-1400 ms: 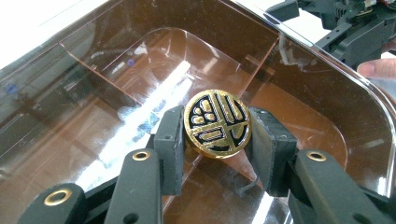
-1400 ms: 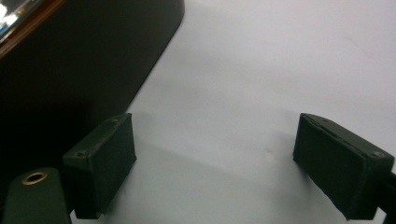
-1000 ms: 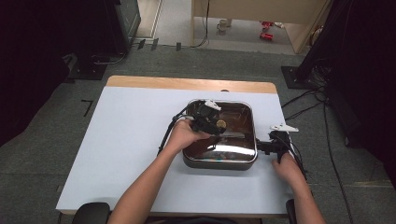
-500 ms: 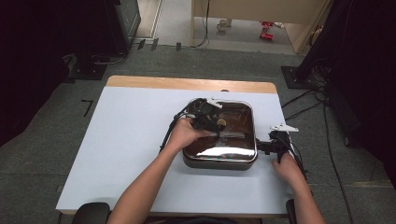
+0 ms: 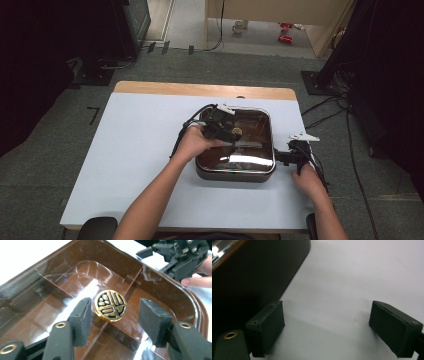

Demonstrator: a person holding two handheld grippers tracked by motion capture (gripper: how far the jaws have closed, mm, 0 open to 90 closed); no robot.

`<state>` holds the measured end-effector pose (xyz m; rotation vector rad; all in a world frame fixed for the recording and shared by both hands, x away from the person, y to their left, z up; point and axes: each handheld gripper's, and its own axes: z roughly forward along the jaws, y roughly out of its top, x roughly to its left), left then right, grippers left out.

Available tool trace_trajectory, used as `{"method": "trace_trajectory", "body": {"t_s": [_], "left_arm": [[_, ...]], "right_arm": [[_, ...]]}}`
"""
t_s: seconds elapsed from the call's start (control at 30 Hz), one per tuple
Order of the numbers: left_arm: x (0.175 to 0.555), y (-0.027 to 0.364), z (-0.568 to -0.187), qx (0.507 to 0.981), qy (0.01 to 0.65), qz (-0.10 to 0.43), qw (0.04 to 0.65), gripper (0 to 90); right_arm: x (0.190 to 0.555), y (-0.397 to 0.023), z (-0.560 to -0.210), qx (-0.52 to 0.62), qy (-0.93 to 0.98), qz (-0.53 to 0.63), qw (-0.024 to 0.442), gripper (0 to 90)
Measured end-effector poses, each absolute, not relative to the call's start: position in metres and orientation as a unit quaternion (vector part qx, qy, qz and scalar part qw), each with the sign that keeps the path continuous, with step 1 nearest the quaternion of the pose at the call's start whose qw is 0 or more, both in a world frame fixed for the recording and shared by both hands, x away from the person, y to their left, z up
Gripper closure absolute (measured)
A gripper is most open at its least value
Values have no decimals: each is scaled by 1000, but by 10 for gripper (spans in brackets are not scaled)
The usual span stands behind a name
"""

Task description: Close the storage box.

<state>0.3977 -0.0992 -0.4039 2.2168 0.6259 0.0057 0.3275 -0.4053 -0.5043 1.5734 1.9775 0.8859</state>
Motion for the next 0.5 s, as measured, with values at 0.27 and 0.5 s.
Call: {"method": "trace_trajectory", "body": {"t_s": [0.27, 0.5], "left_arm": [[395, -73, -394, 862, 267, 2, 431, 379], [383, -50, -395, 854, 280, 16, 439, 365]], "right_arm": [[327, -405, -504, 572, 719, 322, 230, 124], [328, -405, -504, 572, 719, 322, 230, 124]]}}
